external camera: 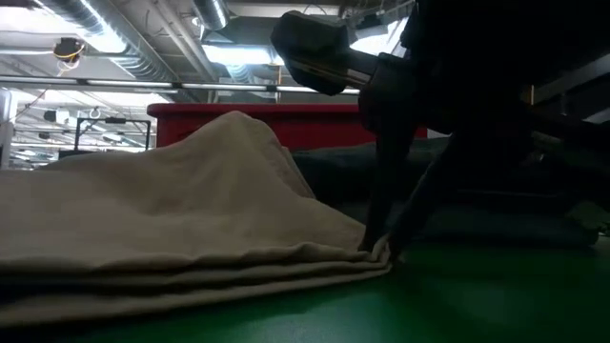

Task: Fold Laundry from Bin
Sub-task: Fold the gray shorts

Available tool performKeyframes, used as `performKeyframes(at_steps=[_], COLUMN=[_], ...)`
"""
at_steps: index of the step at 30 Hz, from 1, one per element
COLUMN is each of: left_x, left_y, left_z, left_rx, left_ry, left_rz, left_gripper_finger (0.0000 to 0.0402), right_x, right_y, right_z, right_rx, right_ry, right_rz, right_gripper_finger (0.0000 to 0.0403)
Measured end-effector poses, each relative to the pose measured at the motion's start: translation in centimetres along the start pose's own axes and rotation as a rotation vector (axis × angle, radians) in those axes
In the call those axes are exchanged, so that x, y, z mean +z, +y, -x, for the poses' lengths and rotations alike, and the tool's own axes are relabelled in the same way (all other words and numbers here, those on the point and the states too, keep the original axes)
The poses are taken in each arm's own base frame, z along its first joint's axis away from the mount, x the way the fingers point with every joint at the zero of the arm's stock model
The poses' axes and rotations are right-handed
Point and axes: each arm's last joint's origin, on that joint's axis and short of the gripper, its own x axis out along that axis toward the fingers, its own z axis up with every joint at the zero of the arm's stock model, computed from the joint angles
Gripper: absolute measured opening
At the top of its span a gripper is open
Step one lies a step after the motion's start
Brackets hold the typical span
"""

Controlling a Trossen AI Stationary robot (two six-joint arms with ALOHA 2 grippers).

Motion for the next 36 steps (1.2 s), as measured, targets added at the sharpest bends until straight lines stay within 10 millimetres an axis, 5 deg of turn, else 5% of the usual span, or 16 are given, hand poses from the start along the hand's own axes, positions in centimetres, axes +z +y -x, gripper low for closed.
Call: performKeyframes(at_steps=[11,20,28,36], left_x=[-2.6,-2.1,-3.5,-5.5], left_y=[-2.0,-1.9,-1.9,-0.9], left_z=[-5.6,-6.2,-7.1,-10.1], left_rx=[-0.101,-0.105,-0.062,0.055], left_ry=[0.039,-0.005,0.000,0.008], left_rz=[0.048,-0.053,-0.256,-0.299], left_gripper_finger=[0.0186,0.0241,0.0242,0.0241], right_x=[0.0,0.0,0.0,0.0], right_y=[0.0,0.0,0.0,0.0], right_z=[0.0,0.1,0.1,0.1], right_rx=[0.001,0.001,0.003,0.004], right_ry=[-0.001,-0.002,0.000,0.000], right_rz=[0.000,0.000,0.001,0.001], right_gripper_finger=[0.0021,0.0021,0.0021,0.0021])
